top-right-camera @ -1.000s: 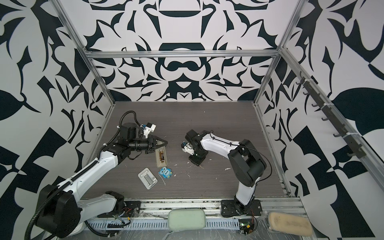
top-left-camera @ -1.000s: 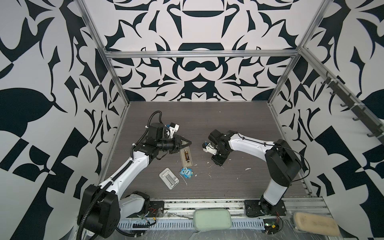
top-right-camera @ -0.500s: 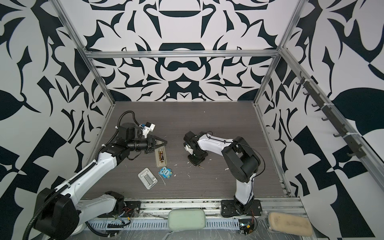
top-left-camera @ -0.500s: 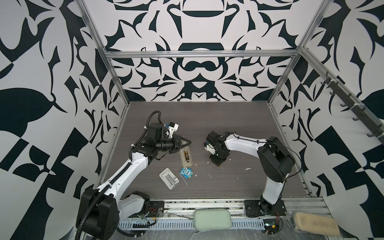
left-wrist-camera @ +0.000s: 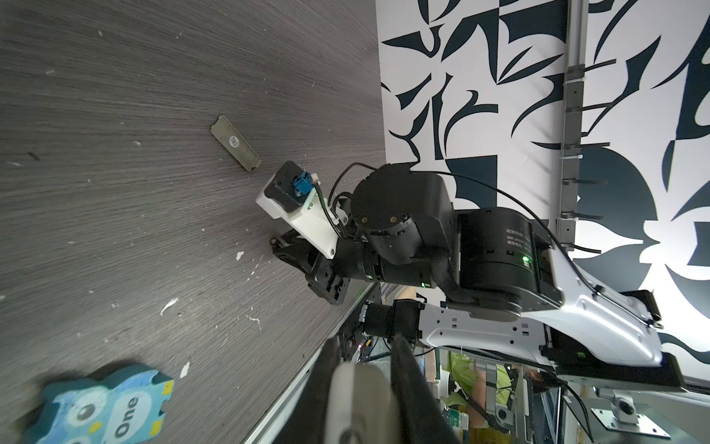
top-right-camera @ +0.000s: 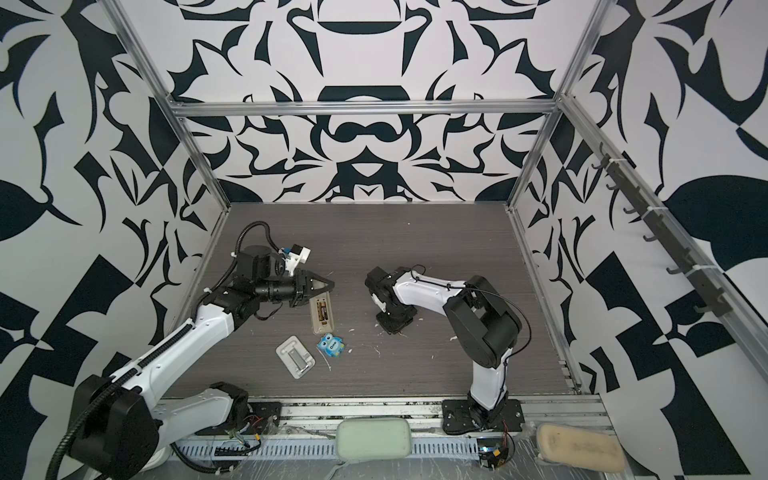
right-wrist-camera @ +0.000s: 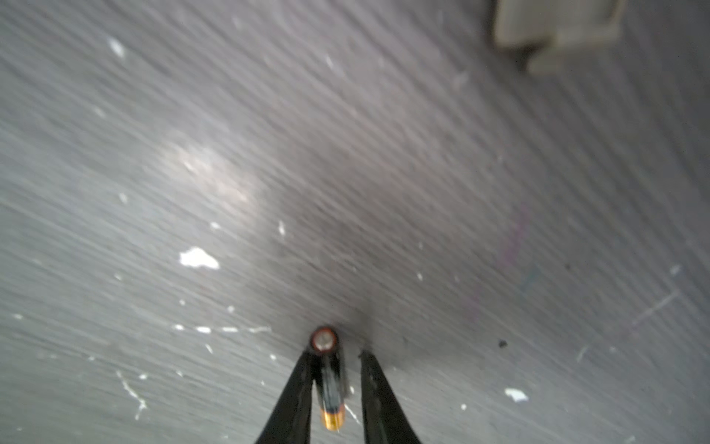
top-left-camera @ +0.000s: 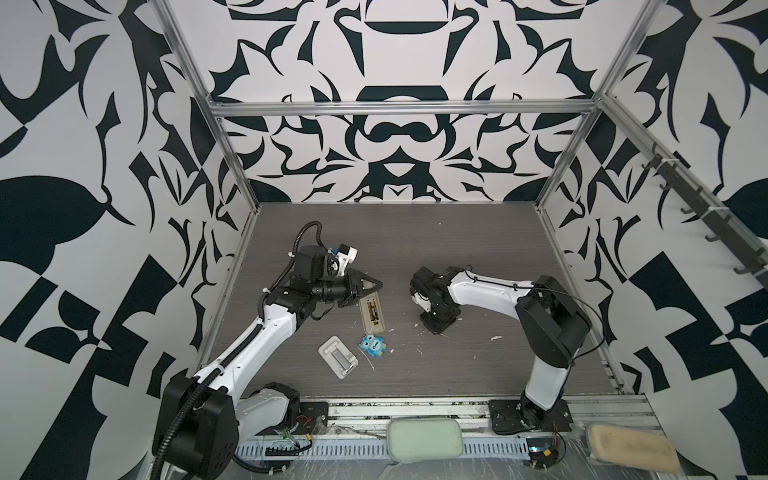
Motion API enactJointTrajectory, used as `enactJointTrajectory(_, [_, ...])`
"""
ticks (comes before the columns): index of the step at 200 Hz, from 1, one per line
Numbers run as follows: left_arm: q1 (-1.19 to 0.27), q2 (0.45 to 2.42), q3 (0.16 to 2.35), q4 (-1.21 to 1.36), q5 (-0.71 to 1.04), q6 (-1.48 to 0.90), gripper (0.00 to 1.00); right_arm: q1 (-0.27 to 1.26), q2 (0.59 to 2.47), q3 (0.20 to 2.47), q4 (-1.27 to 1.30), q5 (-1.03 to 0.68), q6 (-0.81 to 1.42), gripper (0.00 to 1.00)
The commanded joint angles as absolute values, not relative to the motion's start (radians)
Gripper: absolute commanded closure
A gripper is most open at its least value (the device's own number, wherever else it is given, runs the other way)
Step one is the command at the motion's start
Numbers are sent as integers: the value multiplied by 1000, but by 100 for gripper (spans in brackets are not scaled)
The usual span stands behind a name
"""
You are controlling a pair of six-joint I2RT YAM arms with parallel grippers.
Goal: Load the batteries into the remote control
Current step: 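Carry the battery with the right gripper toward the remote in the left gripper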
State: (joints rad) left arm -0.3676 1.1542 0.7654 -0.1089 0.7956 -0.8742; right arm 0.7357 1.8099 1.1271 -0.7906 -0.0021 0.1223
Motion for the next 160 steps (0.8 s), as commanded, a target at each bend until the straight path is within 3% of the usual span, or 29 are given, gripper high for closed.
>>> enactJointTrajectory(1, [-364,1159,771,-95,804,-867,100,744,1761,1109,-828,16,155,75])
enactJointTrajectory(50, [-365,1166,773,-91,805,-864,100,752,1788,1104,-817,2,160,80])
enactJointTrajectory(91, [-365,1163,772,-91,804,-865,100,753,1793,1090,-791,9,174,89])
enactJointTrajectory(124, [-364,1161,765,-78,795,-873,100,768,1701,1087,-777,9,208,100])
enactJointTrajectory(160, [-365,1181,721,82,754,-968,100,797,1568,1175,-867,-12,334,100])
